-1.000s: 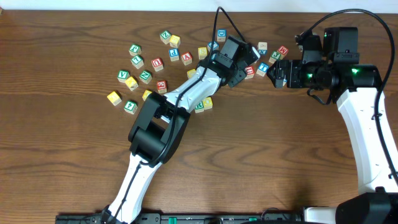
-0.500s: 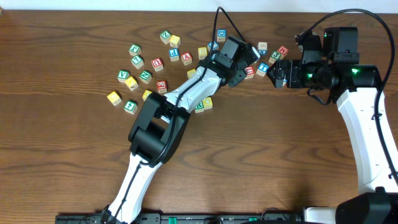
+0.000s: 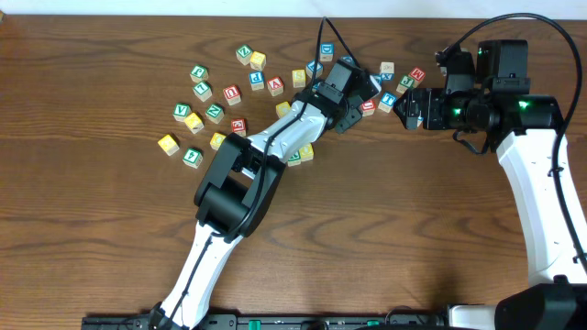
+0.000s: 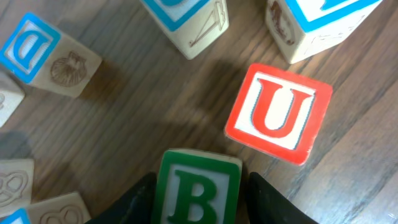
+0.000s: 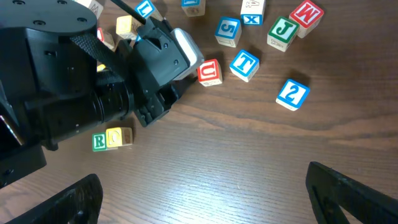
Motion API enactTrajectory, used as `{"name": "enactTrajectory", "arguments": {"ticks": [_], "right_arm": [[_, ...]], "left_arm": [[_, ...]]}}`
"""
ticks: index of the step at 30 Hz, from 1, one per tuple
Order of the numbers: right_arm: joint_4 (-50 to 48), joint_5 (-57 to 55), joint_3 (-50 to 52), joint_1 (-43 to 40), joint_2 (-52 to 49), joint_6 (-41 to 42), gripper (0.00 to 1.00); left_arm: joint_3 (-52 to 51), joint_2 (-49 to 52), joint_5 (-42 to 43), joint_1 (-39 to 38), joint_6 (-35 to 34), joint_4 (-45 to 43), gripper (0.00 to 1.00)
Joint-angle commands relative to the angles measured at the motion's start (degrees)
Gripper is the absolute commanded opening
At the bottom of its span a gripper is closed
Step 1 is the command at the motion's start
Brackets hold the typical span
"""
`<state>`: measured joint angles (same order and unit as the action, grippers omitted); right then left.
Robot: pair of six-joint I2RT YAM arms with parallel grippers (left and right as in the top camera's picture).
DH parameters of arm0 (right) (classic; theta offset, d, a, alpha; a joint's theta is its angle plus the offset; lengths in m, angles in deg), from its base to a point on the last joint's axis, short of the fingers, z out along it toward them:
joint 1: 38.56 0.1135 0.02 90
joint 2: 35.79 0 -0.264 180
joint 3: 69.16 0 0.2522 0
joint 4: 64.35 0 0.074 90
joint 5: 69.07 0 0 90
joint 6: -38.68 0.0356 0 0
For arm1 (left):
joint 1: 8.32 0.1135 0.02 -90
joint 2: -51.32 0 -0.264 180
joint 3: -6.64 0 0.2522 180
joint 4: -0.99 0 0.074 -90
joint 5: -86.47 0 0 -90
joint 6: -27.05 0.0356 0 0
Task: Spell out ROBOT
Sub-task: 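Lower the left gripper and grasp the green B block, then carry the green B block and set it right of the O block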
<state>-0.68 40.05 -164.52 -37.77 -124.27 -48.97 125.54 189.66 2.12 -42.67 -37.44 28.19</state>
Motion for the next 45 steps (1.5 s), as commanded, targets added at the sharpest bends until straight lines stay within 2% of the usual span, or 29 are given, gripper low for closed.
{"name": "enactTrajectory", "arguments": {"ticks": [1,2,6,9,18,32,37,45], "right_arm": [[0.1,0.3,-1.2,-0.7,0.0,-0.3,0.99],[0.1,0.3,-1.2,-0.7,0.0,-0.3,0.99],[0.1,0.3,-1.2,-0.7,0.0,-0.3,0.99],[0.1,0.3,-1.2,-0.7,0.0,-0.3,0.99],[0.1,0.3,-1.2,-0.7,0.0,-0.3,0.99],[0.1,0.3,-1.2,-0.7,0.0,-0.3,0.99],[0.1,0.3,-1.2,-0.7,0.0,-0.3,0.99],[0.1,0.3,-1.2,-0.7,0.0,-0.3,0.99]], "left_arm": [[-0.4,1.0,-0.1,-0.1,-0.1,-0.1,0.45],[-0.4,1.0,-0.1,-0.1,-0.1,-0.2,0.44],[-0.4,1.0,-0.1,-0.1,-0.5,-0.7,0.31],[-0.2,0.9,-0.1,-0.1,-1.9,-0.8,0.27],[-0.2,-1.1,-1.5,-0.1,-7.1,-0.9,0.23],[-0.2,-9.8,-9.8,-0.1,-26.6,1.7,0.23],[-0.2,-14.0,-9.8,-0.1,-32.7,7.2,0.23],[-0.2,-17.8,-9.8,-0.1,-47.5,23.3,0.23]]}}
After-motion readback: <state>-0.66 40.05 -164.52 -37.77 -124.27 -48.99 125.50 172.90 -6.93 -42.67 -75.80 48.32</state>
